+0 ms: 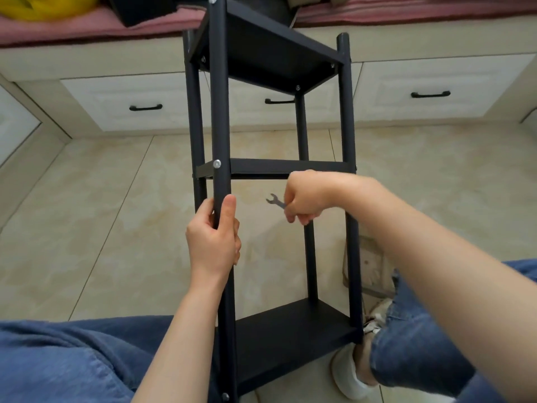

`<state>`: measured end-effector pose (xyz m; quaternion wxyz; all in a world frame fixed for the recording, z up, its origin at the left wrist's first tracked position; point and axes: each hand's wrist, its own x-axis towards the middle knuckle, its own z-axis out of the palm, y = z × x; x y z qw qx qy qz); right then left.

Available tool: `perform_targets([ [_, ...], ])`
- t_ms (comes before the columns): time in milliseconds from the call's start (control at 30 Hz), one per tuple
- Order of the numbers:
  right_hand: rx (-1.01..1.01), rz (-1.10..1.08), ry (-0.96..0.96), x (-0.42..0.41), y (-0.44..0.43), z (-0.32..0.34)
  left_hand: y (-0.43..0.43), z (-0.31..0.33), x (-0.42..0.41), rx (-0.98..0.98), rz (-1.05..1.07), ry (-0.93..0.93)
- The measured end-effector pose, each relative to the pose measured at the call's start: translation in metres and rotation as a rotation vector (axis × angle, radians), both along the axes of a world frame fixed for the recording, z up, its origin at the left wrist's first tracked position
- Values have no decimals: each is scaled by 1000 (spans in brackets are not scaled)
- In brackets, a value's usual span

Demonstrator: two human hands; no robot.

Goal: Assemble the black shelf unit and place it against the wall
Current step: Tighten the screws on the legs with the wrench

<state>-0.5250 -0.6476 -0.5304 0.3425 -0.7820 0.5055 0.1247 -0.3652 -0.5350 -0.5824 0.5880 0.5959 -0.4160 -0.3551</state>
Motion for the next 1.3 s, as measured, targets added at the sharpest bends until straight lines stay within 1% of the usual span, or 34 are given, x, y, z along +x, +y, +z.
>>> perform_targets([
  [100,-81,40,129,-22,-8,12,1,-1,0,3,-7,4],
  [167,-93,37,130,-37,-13,17,2,-4,0,8,3,-17],
  [233,-31,-25,24,-55,-19,18,2,-5,1,15,10,-27],
  [333,42,-182,-138,-88,-25,15,2,-6,1,18,7,-35],
  [433,20,-324,-180,-112,-34,6,3,-8,2,17,-1,-29],
  [533,7,-496,-266,-125,-47,0,3,-9,2,19,-9,-7],
  [600,15,-559,-284,-131,-54,-3,3,-9,2,22,-9,-6],
  [700,90,-581,-307,-135,-60,-7,2,-9,2,18,-15,-14],
  [867,201,-627,-515,-128,-63,-11,3,-8,2,8,-22,-22],
  [933,180,-642,-529,-122,-63,-13,3,-8,3,8,-18,-32],
  [1067,112,-611,-479,-114,-60,-13,5,-7,7,5,-9,-61],
  [1233,47,-605,-547,-107,-53,-4,2,-9,17,17,29,-60],
  [1300,3,-558,-574,-104,-51,5,1,-10,23,20,58,-57],
])
